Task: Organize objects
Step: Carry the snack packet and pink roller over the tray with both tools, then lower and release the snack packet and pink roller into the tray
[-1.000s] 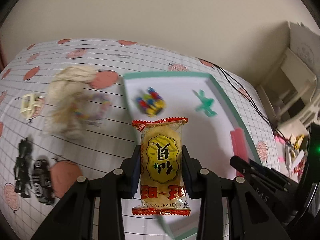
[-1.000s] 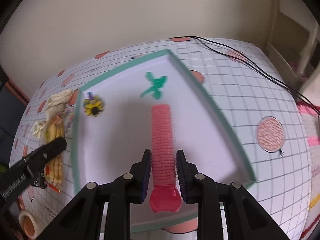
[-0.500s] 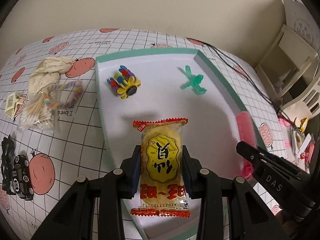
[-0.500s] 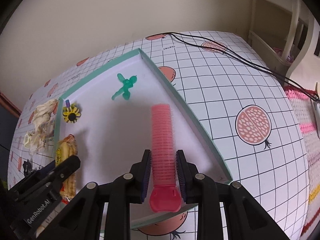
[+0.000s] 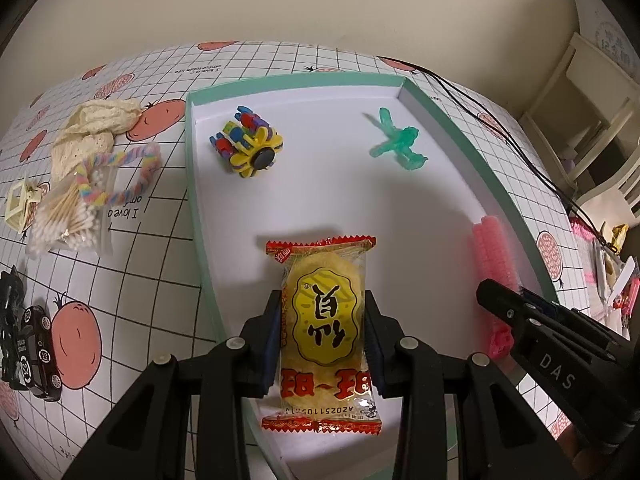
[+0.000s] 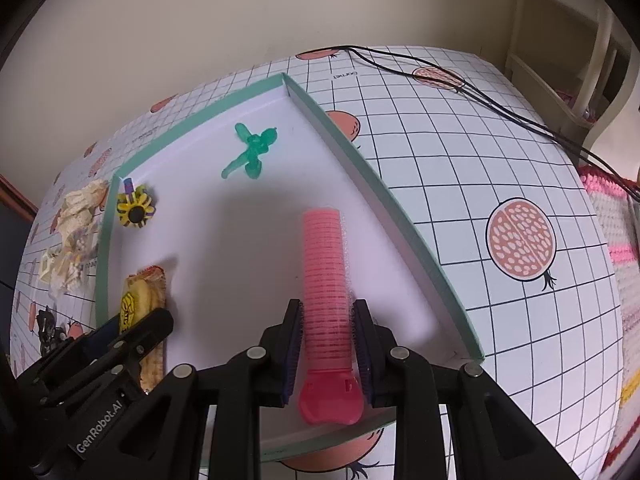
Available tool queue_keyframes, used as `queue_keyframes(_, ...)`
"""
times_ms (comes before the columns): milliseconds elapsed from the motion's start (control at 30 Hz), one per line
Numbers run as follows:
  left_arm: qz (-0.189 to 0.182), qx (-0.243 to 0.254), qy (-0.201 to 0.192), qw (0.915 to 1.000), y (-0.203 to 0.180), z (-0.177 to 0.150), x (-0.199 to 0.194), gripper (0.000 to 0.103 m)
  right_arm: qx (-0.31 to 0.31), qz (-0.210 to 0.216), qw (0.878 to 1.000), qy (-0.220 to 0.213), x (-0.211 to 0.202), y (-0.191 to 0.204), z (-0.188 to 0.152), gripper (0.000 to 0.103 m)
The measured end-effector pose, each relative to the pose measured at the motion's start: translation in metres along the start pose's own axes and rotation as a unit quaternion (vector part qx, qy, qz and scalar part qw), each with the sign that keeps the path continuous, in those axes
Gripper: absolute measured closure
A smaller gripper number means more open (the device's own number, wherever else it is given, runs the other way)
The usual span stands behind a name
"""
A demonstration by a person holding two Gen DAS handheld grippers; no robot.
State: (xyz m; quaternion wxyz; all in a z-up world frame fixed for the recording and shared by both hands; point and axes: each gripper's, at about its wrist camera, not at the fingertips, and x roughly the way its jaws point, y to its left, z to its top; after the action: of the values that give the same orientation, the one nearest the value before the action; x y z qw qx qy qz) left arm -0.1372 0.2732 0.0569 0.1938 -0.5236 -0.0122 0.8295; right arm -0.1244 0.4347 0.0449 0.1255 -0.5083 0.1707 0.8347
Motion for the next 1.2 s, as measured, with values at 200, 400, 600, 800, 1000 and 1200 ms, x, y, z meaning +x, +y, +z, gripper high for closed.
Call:
queue_keyframes(200, -0.003, -0.002, 0.003, 1.0000, 0.001, -0.001, -0.001, 0.065, 0.000, -0.003, 1.000, -0.001, 0.000, 0.001, 0.000, 0.076)
queue_keyframes(400, -0.004, 0.000, -0.002, 1.0000, 0.001, 0.000, -0.005, 0.063, 0.000, -0.009, 1.000, -0.005, -0.003, 0.001, 0.000, 0.074)
queue_keyframes(600, -0.007, 0.000, -0.022, 0.9997, 0.001, 0.007, -0.016, 0.055, 0.006, -0.005, 1.000, -0.024, -0.011, -0.002, 0.002, 0.074)
queue_keyframes(800, -0.005, 0.000, -0.048, 0.9988, 0.000, 0.012, -0.031, 0.055, 0.006, -0.002, 0.999, -0.052, -0.023, 0.001, 0.006, 0.072)
queue_keyframes(1000, 0.006, -0.012, -0.051, 0.9986, 0.009, 0.013, -0.031, 0.055, 0.005, -0.006, 0.999, -0.053, -0.023, 0.006, 0.006, 0.072)
queue_keyframes(1200, 0.021, -0.029, -0.055, 0.9979, 0.022, 0.012, -0.030, 0.046, 0.002, -0.005, 0.998, -0.060, -0.022, 0.005, 0.006, 0.062)
